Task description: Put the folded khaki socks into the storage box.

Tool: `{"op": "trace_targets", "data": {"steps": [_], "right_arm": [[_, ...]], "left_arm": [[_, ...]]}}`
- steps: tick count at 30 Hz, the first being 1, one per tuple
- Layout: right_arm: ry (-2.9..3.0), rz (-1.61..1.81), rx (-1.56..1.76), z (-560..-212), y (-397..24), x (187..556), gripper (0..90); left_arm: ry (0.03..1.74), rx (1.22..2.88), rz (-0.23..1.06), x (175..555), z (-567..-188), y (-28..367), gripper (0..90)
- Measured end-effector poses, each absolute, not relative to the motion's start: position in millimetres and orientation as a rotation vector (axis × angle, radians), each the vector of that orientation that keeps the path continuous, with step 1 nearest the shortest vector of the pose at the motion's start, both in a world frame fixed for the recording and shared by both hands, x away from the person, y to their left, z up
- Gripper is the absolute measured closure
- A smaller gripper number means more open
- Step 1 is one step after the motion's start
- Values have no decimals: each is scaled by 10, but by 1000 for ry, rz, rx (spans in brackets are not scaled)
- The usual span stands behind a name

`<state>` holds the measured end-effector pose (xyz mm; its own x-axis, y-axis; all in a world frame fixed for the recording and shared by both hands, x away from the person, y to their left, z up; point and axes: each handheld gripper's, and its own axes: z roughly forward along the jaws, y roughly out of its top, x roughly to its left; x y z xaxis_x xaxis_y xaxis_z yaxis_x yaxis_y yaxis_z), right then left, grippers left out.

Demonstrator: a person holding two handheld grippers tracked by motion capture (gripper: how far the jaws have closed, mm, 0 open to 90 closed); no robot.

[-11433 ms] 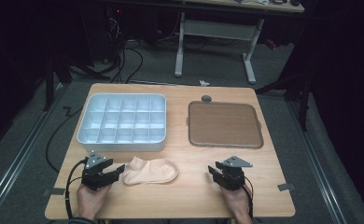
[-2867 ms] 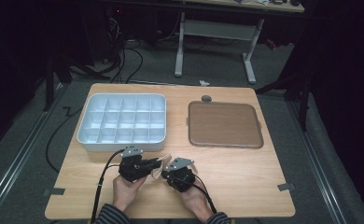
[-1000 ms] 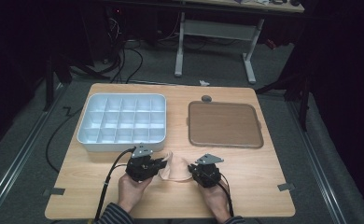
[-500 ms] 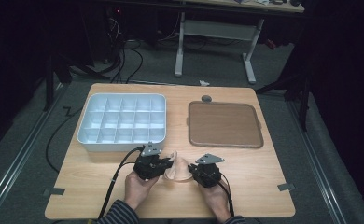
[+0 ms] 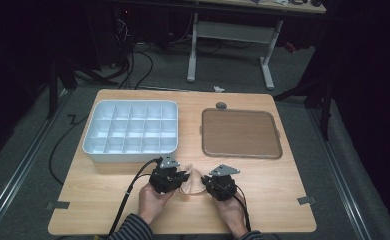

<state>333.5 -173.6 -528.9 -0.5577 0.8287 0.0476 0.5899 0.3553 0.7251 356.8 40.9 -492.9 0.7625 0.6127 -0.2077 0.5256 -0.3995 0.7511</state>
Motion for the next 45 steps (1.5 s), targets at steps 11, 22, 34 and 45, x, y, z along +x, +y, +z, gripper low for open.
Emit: {"op": "trace_targets", "data": {"steps": [11, 22, 34, 45], "right_arm": [[2292, 1022, 1249, -5291, -1731, 3336, 847], [2293, 1021, 1246, -5292, -1729, 3337, 847], [2291, 1019, 1245, -5293, -1723, 3332, 846], [2278, 1064, 1291, -5270, -1746, 3331, 745]], "left_arm": [[823, 2102, 97, 3568, -4980, 351, 818], [828, 2099, 89, 3563, -5057, 286, 820], [830, 2118, 62, 3574, -5142, 251, 813], [780, 2081, 35, 3531, -5043, 328, 600]]}}
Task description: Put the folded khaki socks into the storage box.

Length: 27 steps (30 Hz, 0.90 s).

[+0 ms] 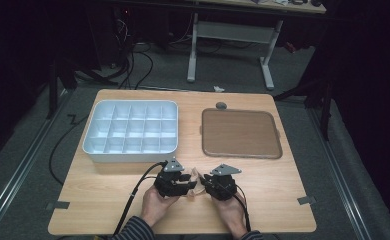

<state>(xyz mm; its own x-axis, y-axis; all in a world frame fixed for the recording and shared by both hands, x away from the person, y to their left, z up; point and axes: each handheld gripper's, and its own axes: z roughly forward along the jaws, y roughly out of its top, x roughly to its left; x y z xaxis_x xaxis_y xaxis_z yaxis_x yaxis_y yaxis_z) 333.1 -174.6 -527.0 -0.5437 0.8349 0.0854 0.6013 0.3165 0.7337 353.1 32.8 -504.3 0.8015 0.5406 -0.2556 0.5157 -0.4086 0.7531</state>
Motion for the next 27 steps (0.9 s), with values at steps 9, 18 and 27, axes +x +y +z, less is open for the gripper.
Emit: {"op": "trace_targets", "data": {"steps": [9, 18, 27], "right_arm": [[2236, 1105, 1277, -5119, -1847, 3222, 738], [2245, 1131, 1178, -4886, -1759, 3111, 702], [2261, 1052, 1139, -4883, -1515, 3150, 490]], "left_arm": [[783, 2031, 72, 3472, -4924, 488, 548], [928, 2029, 141, 3483, -5078, 745, 500], [994, 2028, 138, 3526, -5225, 766, 451]]}}
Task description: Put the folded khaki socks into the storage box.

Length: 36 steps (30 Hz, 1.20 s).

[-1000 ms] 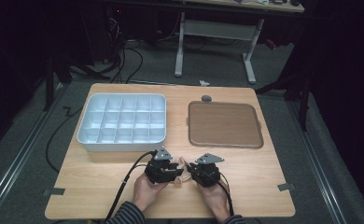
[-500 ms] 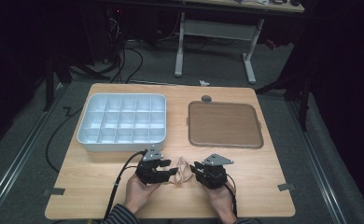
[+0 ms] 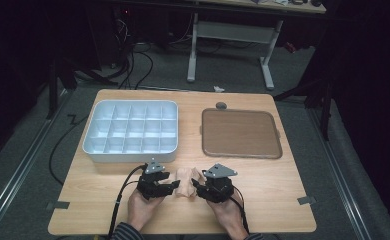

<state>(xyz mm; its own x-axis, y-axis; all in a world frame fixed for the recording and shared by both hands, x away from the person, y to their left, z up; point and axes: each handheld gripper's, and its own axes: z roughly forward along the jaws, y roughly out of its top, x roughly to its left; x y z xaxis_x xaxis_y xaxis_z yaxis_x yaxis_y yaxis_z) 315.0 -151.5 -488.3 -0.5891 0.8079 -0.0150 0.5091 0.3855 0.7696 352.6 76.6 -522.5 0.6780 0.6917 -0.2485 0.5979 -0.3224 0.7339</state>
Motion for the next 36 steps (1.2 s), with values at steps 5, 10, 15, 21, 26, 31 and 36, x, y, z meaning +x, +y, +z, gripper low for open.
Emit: {"op": "trace_targets", "data": {"steps": [5, 10, 15, 21, 26, 31, 36], "right_arm": [[2274, 1024, 1156, -4972, -1448, 3199, 457], [2276, 1004, 1177, -5032, -1449, 3228, 463], [2267, 973, 1194, -5076, -1501, 3247, 477], [2250, 959, 1234, -5153, -1606, 3256, 491], [2263, 951, 1252, -5231, -1644, 3259, 526], [2264, 982, 1257, -5258, -1657, 3259, 573], [2258, 990, 1235, -5283, -1671, 3276, 575]], "left_arm": [[995, 2024, 133, 3535, -5272, 730, 450], [1007, 2021, 135, 3523, -5295, 675, 452], [1028, 2017, 161, 3489, -5310, 622, 449], [1023, 2007, 190, 3464, -5324, 592, 446], [1021, 2005, 194, 3459, -5327, 585, 439], [1012, 2011, 207, 3458, -5329, 583, 438], [985, 2019, 228, 3468, -5342, 587, 433]]}}
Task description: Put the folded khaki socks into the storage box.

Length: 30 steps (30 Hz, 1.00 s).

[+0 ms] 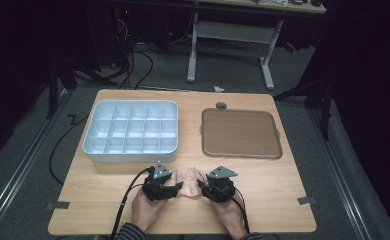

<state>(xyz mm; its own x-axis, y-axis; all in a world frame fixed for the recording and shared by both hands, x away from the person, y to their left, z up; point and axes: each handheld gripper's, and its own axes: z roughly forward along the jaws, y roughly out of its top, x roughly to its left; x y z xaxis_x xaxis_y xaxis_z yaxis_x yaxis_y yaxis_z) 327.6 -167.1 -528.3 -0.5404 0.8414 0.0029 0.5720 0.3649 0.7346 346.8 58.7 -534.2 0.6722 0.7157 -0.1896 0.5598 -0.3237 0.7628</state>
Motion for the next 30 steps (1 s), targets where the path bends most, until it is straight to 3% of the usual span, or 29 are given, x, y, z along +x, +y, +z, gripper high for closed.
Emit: {"op": "trace_targets", "data": {"steps": [14, 26, 30], "right_arm": [[2256, 1035, 1310, -5281, -1726, 3349, 499], [2222, 1088, 1288, -5193, -1777, 3278, 514], [2214, 1104, 1270, -5148, -1798, 3229, 581]], "left_arm": [[1030, 2013, 194, 3533, -5322, 662, 423], [1054, 2022, 164, 3561, -5261, 761, 402], [1065, 2023, 153, 3591, -5234, 808, 412]]}}
